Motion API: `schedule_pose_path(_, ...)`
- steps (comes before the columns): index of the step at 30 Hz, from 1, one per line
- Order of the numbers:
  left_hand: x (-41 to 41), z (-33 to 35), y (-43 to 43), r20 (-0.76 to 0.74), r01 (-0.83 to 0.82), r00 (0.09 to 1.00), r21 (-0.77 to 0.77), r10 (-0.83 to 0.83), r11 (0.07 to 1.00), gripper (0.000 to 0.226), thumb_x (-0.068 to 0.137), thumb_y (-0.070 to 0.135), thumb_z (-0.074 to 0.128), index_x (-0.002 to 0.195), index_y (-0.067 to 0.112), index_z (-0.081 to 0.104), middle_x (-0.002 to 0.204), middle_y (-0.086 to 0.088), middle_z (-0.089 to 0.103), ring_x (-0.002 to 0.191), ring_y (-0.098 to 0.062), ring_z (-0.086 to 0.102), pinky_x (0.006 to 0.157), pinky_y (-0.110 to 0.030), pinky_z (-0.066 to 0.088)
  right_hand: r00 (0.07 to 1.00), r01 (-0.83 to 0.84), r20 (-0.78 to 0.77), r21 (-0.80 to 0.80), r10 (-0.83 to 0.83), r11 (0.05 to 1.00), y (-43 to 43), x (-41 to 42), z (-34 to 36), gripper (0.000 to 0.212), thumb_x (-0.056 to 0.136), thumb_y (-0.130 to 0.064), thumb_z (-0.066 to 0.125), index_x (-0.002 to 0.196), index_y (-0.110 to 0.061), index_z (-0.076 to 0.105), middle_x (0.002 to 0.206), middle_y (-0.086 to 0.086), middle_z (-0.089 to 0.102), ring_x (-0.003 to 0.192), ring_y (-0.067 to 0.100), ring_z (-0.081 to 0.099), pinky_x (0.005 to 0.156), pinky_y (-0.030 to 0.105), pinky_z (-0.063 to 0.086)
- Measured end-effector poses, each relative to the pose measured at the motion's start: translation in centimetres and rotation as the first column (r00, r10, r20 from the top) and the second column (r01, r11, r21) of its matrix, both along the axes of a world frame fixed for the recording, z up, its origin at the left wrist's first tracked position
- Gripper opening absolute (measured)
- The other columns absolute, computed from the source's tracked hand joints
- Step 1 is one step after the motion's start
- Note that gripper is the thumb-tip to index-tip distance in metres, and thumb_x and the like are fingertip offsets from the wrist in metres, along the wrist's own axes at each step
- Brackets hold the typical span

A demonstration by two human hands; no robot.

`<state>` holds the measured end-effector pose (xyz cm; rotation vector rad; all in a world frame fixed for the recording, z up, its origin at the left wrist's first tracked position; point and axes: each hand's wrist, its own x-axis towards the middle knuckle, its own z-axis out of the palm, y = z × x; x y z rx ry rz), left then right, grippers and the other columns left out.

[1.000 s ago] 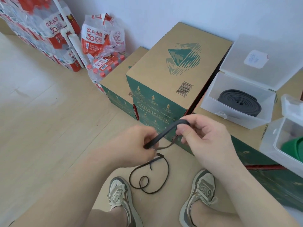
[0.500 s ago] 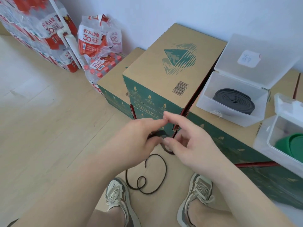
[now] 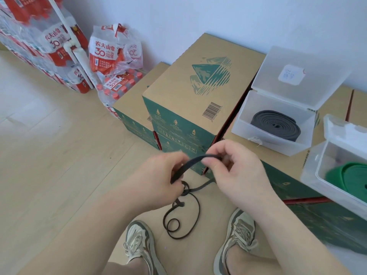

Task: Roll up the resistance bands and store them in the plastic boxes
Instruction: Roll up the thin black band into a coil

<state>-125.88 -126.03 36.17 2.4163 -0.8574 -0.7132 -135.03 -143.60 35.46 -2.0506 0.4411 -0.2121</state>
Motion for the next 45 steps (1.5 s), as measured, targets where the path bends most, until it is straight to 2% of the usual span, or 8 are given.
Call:
schedule_pose_path(6,1.0,-1.1,1.6,-0.118,0.020,0.993,0.342,0.022,0.939,0.013,0.084,0.012,0.055,0.082,0.025,0.057,0.085,0.006,0.064,0.082,-0.017,0.061,0.068,-0.029,0.050,0.946,0.321,-0.025,0.242,-0.324,0.916,-2.5,0.1,0.3,0.012,0.096,-0.024,0.069,0.085,-0.028,0.066,0.071,-0.013,0.067,0.063,0.009,0.058,0.064,0.029,0.049)
schedule_pose_path(13,2.4,0.5,2.7,-0.194,-0.347,0.930,-0.179,0.313,0.921,0.026,0.095,0.009,0.068,0.100,0.034,0.073,0.069,0.007,0.064,0.071,-0.013,0.073,0.074,-0.035,0.058,0.829,-0.079,-0.552,0.037,0.086,0.996,-2.9,-0.6,-0.1,0.010,0.098,-0.037,0.062,0.105,-0.031,0.066,0.100,-0.011,0.070,0.079,0.013,0.069,0.076,0.031,0.055)
schedule_pose_path(18,0.8,0.8,0.8,-0.124,-0.185,0.980,-0.311,0.153,0.932,0.056,0.084,0.011,0.082,0.128,0.043,0.067,0.081,0.014,0.069,0.075,-0.003,0.064,0.072,-0.018,0.053,0.940,-0.205,-0.238,0.181,0.245,0.962,-0.8,-0.2,-0.1,0.051,0.093,-0.020,0.071,0.134,-0.044,0.055,0.126,-0.026,0.064,0.073,0.025,0.068,0.077,0.040,0.062)
schedule_pose_path(25,0.2,0.5,0.0,-0.004,-0.030,1.000,-0.354,0.030,0.935,0.064,0.083,0.003,0.072,0.136,0.036,0.059,0.089,0.013,0.067,0.089,-0.009,0.066,0.077,-0.030,0.056,0.981,-0.178,-0.065,0.106,0.185,0.978,-0.4,0.1,-0.1,0.017,0.089,-0.015,0.078,0.092,-0.032,0.078,0.077,-0.007,0.069,0.065,0.013,0.056,0.065,0.022,0.046)
schedule_pose_path(33,0.4,-1.2,0.4,-0.070,-0.001,0.997,0.188,0.014,0.982,0.039,0.093,0.008,0.053,0.123,0.030,0.063,0.099,0.007,0.063,0.092,-0.014,0.060,0.080,-0.028,0.053,0.953,0.133,0.137,0.611,-0.269,0.780,-1.5,0.6,1.4,0.014,0.103,-0.005,0.055,0.102,-0.011,0.069,0.087,0.010,0.071,0.067,0.022,0.058,0.060,0.032,0.051)
schedule_pose_path(36,1.4,-1.0,1.2,0.020,-0.129,0.992,0.068,0.127,0.989,0.029,0.096,0.009,0.054,0.111,0.031,0.065,0.080,0.011,0.057,0.073,-0.010,0.055,0.061,-0.018,0.041,0.953,0.303,-0.099,0.267,-0.287,0.915,-3.0,0.0,0.7,0.016,0.103,-0.020,0.060,0.096,-0.030,0.070,0.084,-0.003,0.072,0.071,0.019,0.064,0.065,0.030,0.052)
schedule_pose_path(40,1.6,-0.4,1.5,0.053,-0.214,0.971,-0.258,0.235,0.942,0.056,0.095,0.002,0.060,0.135,0.041,0.058,0.087,0.014,0.058,0.084,-0.008,0.057,0.074,-0.018,0.046,0.914,0.039,-0.405,0.021,-0.027,0.999,-2.9,-0.8,-0.5,0.026,0.098,-0.026,0.064,0.120,-0.041,0.062,0.106,-0.007,0.073,0.096,0.019,0.072,0.090,0.034,0.055)
schedule_pose_path(45,-0.9,0.4,-0.5,0.070,0.023,0.998,-0.425,0.007,0.905,0.068,0.091,-0.003,0.065,0.148,0.030,0.050,0.096,0.017,0.070,0.090,-0.007,0.068,0.084,-0.029,0.056,0.953,-0.206,-0.192,0.156,0.234,0.966,-0.7,-0.3,0.6,0.050,0.093,-0.016,0.069,0.126,-0.051,0.058,0.093,0.000,0.075,0.073,0.019,0.067,0.072,0.034,0.056)
